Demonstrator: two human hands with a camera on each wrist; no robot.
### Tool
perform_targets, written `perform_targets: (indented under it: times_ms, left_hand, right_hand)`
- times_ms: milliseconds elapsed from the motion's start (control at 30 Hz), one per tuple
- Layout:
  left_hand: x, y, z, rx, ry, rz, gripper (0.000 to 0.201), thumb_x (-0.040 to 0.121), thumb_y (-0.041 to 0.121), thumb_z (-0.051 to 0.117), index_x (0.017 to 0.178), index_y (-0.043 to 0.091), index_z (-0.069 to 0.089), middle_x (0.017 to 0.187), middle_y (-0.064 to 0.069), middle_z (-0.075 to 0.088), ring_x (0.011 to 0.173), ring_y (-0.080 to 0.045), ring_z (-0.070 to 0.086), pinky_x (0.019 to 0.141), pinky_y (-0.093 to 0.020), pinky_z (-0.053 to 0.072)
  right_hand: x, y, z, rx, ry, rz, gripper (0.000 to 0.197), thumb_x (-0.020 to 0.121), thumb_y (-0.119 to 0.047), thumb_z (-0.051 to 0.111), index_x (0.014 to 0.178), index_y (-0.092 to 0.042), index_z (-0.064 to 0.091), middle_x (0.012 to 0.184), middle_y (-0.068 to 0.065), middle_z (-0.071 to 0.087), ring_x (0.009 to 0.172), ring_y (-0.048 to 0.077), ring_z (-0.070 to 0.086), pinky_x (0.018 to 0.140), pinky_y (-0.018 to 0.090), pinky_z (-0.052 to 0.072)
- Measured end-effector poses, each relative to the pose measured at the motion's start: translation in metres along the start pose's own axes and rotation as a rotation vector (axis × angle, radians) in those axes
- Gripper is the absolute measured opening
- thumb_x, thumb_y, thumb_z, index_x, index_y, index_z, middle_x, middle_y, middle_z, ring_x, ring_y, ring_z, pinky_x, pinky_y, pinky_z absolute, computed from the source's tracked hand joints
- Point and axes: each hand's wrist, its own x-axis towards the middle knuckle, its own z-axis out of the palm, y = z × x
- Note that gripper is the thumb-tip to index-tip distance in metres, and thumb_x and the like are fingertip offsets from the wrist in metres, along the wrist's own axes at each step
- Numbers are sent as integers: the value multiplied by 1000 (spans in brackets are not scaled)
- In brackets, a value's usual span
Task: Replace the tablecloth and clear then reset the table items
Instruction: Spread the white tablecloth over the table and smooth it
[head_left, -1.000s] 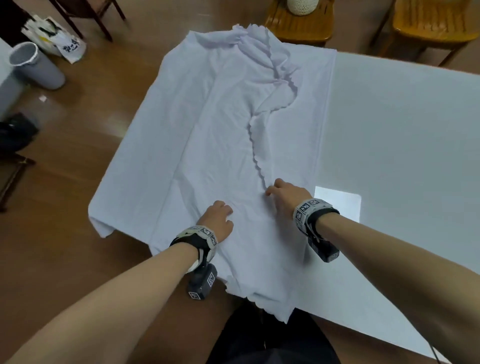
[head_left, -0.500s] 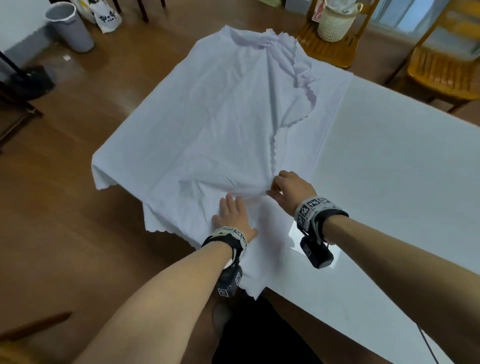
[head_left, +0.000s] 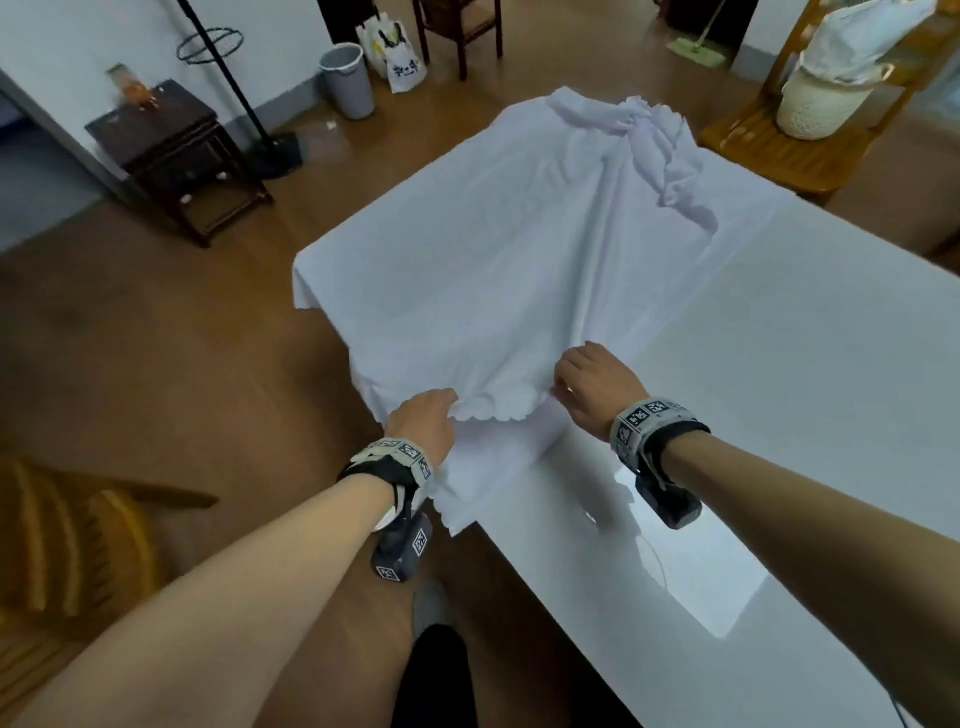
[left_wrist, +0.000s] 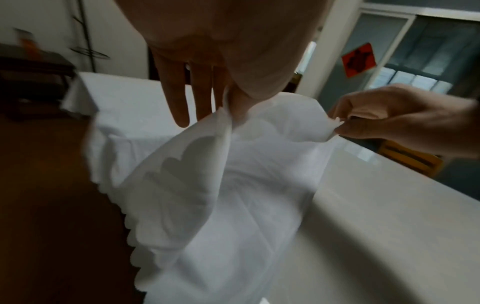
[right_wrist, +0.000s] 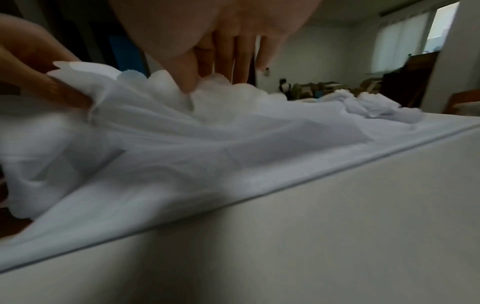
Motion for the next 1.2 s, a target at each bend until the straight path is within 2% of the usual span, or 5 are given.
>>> perform_targets:
  times_ms: [200,400,667,967,1200]
  left_hand:
    - [-74,35,-15,-22,195,-156,31,97,13,43,112,23,67,113,0,66,99,-29,61,79,-38,50]
    - [-145,78,3,-14,263,-147,28,101,24,43,102,25,71,102,2,69,94,-26,63,70,-31,45]
    - [-257,149,80,-93,233,-71,35,101,40,41,84,19,64,77,1,64,74,-24,61,61,-34,45]
    - [-375,232,188,-228,41,1,31,99,41,43,100,22,68,93,2,69,85,-20,62,77,-37,52]
    - [-431,305,262,-190,-19,-29,33,99,38,42,94,17,67,86,-3,67,80,-22,62,73,-38,52]
  right_hand:
    - [-29,-3,-48,-15,-127,37,22,103,-37,32,97,-17,37,79,3,53,67,28,48,60,36,41]
    - [-102,16,-85,-77,-109,-14,27,104,-42,31,99,-16,39,87,5,61,73,30,56,60,36,41]
    - [-255,21,-91,-144,-60,102,27,103,-41,35,97,-18,47,95,2,62,86,28,58,62,35,41]
    - [-442,42,-60,-204,-288,234,29,103,-43,32,98,-18,47,94,2,62,79,24,56,60,32,39]
    - [-529,77,-31,-214,-372,258,29,102,-42,35,102,-19,52,100,5,59,86,26,60,63,31,38]
